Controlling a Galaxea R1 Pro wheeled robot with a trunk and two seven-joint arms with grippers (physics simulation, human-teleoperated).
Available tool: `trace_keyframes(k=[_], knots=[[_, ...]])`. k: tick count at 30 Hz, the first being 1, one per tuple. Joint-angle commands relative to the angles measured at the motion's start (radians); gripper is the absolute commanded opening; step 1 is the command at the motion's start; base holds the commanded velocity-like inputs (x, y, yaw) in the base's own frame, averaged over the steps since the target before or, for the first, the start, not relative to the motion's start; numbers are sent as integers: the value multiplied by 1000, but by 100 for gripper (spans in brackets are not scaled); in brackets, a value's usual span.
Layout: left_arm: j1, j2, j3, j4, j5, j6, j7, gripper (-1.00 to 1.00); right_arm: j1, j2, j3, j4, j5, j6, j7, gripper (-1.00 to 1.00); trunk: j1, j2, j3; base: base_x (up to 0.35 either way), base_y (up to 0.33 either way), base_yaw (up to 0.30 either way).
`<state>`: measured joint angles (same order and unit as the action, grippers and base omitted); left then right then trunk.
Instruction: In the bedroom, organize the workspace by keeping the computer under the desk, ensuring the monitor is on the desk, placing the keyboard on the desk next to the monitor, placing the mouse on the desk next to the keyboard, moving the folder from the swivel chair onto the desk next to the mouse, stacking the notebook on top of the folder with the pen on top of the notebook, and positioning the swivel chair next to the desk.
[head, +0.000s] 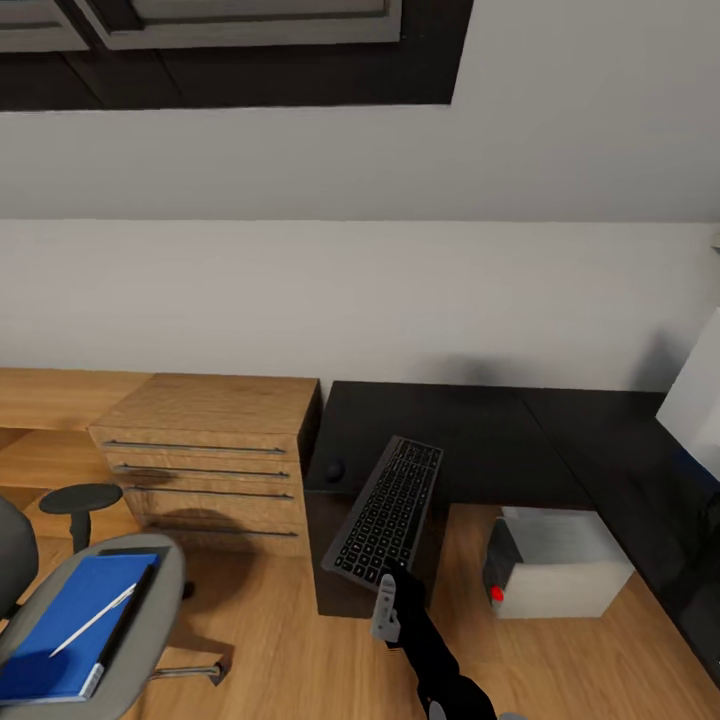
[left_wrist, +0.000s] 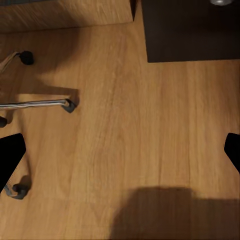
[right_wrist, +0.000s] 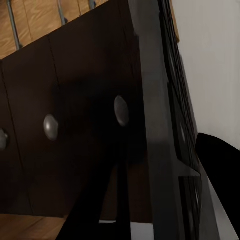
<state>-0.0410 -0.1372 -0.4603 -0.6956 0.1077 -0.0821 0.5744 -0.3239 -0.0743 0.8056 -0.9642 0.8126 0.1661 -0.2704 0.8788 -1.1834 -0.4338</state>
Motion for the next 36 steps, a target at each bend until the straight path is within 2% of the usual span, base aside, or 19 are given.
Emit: trace_keyframes(k=[1,14,36], knots=[[-1,1,-5,1,11,-7,6,100,-1,-1,4,-1,10,10,-4,-100,0,-1,-1,282,47,0],[-1,1,-5,1,12,-7,5,100,-1,-1,3,1,11,12,-3,-100,0,-1,-1,263,-48,0],[-1,9,-4,-1,11,-10,12,100,-1,1,1,47,14,12,-6,-100,0,-1,-1,131,-39,0]])
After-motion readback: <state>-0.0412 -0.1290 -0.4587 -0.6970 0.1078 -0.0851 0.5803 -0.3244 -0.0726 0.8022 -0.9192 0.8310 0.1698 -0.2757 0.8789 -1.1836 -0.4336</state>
